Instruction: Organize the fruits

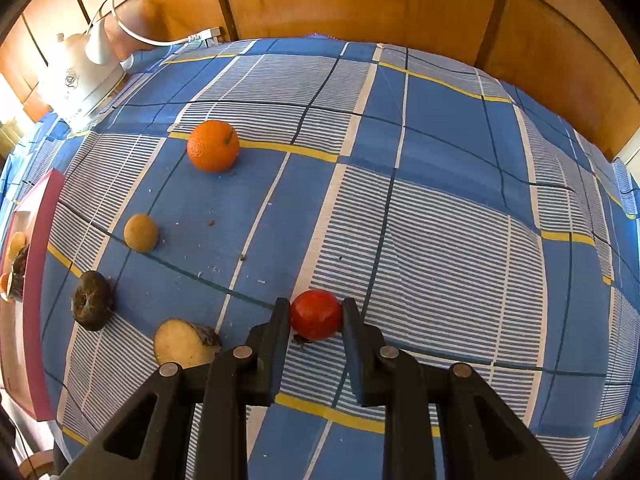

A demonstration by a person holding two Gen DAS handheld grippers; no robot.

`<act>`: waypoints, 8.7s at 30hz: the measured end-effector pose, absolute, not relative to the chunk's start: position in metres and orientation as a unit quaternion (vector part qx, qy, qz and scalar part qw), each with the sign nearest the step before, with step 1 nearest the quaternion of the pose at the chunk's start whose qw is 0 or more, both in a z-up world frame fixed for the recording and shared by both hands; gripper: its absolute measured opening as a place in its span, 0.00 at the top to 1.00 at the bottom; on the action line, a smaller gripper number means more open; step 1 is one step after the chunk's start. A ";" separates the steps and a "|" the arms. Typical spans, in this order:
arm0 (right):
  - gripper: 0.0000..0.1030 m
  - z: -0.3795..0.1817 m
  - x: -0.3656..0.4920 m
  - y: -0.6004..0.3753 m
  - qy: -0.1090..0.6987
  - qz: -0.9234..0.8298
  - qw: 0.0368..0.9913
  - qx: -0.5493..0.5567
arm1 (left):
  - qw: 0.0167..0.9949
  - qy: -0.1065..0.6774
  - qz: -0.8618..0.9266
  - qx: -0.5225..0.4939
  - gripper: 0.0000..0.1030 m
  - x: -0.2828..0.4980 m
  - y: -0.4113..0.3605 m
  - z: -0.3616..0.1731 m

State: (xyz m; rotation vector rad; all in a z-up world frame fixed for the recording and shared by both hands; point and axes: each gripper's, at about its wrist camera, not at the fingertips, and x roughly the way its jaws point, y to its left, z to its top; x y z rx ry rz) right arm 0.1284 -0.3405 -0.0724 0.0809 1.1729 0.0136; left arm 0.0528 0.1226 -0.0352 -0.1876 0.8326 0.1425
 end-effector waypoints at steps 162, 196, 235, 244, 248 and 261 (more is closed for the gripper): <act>0.66 -0.017 0.080 -0.160 0.475 0.216 0.851 -0.059 | 0.940 0.337 -0.009 0.042 0.00 -0.007 0.029 0.006; 0.66 0.029 0.059 -0.237 0.373 0.075 0.920 -0.095 | 0.922 0.369 -0.084 0.080 0.00 0.022 -0.042 0.002; 0.65 0.022 0.094 -0.341 0.373 -0.052 0.926 -0.009 | 0.889 0.436 -0.128 0.056 0.18 0.074 -0.090 -0.021; 0.65 0.007 0.102 -0.347 0.413 -0.039 0.910 0.022 | 0.874 0.454 -0.159 0.062 0.28 0.092 -0.109 -0.032; 0.65 0.001 0.105 -0.355 0.428 -0.037 0.902 0.049 | 0.866 0.465 -0.166 0.083 0.26 0.109 -0.126 -0.042; 0.65 -0.009 0.111 -0.358 0.452 -0.029 0.889 0.073 | 0.849 0.476 -0.208 0.097 0.54 0.111 -0.149 -0.068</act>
